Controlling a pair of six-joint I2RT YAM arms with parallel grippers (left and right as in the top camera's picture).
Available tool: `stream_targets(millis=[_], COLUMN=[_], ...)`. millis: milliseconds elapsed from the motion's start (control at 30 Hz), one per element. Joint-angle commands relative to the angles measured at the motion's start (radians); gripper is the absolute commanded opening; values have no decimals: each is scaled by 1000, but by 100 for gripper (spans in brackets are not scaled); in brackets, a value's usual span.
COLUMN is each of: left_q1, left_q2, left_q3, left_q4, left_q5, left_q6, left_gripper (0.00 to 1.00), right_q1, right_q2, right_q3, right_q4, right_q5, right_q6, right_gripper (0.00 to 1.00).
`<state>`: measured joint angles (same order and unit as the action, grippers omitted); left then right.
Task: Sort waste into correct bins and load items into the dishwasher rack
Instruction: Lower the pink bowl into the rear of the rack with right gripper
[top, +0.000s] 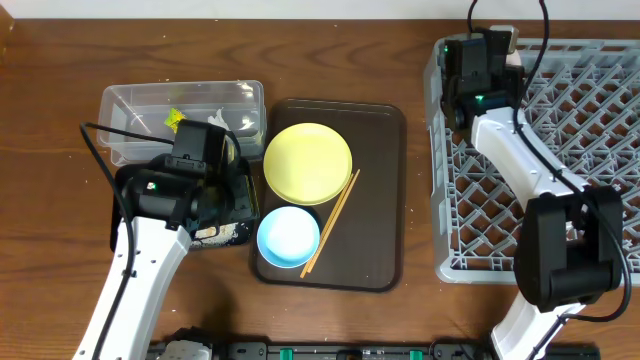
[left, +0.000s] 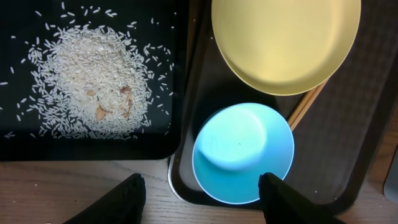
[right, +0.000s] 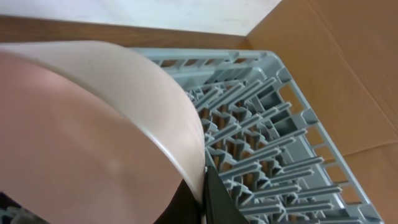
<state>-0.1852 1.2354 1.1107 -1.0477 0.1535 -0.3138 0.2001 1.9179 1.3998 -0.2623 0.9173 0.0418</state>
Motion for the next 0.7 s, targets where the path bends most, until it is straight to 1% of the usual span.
stream_targets(millis=[0,267,433,567,600,667], left_q1=[3,3,3,3,3,3], left_q2=[1,1,1,1,1,1], left_q3=[6,6,6,6,6,6], left_q4=[-2,-2,-3,-3,-3,-3], left_q5=[-8,-8,-8,-8,-8,-8], left_q6=[-2,-2,-2,-2,-2,-2], left_gripper=[62,61,61,61,62,62], right_q1=[23,34,50,66,70,82], right_q2=[15,15,15,15,15,14], right_q3=[10,10,10,10,10,10], right_q4=[-39,-150,-229,-281,-293,-311], right_q5=[-9,-9,-9,-9,-12,-35], right_q6=[14,103,105,139,146,145], right_gripper=[1,1,1,1,1,5])
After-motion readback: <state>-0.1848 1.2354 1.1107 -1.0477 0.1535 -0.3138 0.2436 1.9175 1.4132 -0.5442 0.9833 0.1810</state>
